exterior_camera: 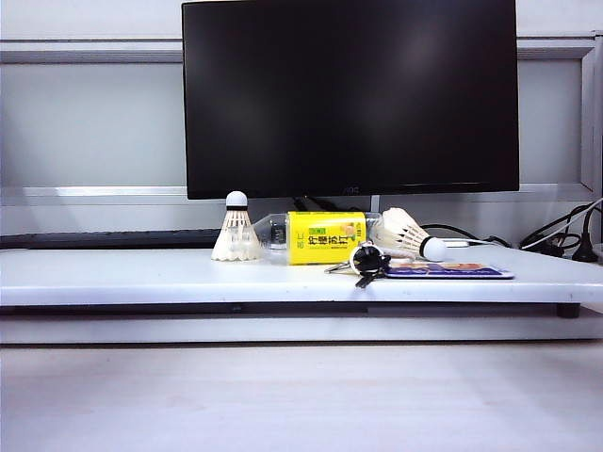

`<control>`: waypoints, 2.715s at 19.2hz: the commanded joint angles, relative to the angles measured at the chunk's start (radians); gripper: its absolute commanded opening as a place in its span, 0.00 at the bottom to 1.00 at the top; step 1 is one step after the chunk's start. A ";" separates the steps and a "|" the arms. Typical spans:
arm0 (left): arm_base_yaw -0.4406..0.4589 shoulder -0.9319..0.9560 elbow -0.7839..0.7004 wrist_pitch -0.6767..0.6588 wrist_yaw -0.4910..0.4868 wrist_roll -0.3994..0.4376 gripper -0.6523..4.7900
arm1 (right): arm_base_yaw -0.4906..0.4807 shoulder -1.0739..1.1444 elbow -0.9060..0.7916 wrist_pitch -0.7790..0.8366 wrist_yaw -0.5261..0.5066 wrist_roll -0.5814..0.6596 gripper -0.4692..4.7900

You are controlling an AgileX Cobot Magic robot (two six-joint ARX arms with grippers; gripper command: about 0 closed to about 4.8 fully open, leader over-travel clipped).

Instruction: Stack the badminton balls on the table vertically.

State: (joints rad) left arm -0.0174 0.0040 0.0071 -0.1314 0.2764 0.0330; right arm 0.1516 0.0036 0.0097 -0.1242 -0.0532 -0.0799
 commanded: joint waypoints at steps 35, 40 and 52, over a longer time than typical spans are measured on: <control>-0.017 -0.003 0.048 0.242 0.247 -0.542 0.38 | 0.003 -0.002 0.003 0.237 -0.246 0.450 0.09; -0.045 0.031 0.194 0.174 0.274 -0.429 0.39 | 0.005 -0.002 0.003 0.164 -0.272 0.451 0.09; -0.124 0.764 0.814 -0.171 0.438 0.242 0.39 | 0.006 -0.002 0.059 0.011 -0.312 0.452 0.09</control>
State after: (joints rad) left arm -0.1230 0.7357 0.7898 -0.2718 0.7116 0.1848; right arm 0.1574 0.0036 0.0502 -0.0975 -0.3782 0.3733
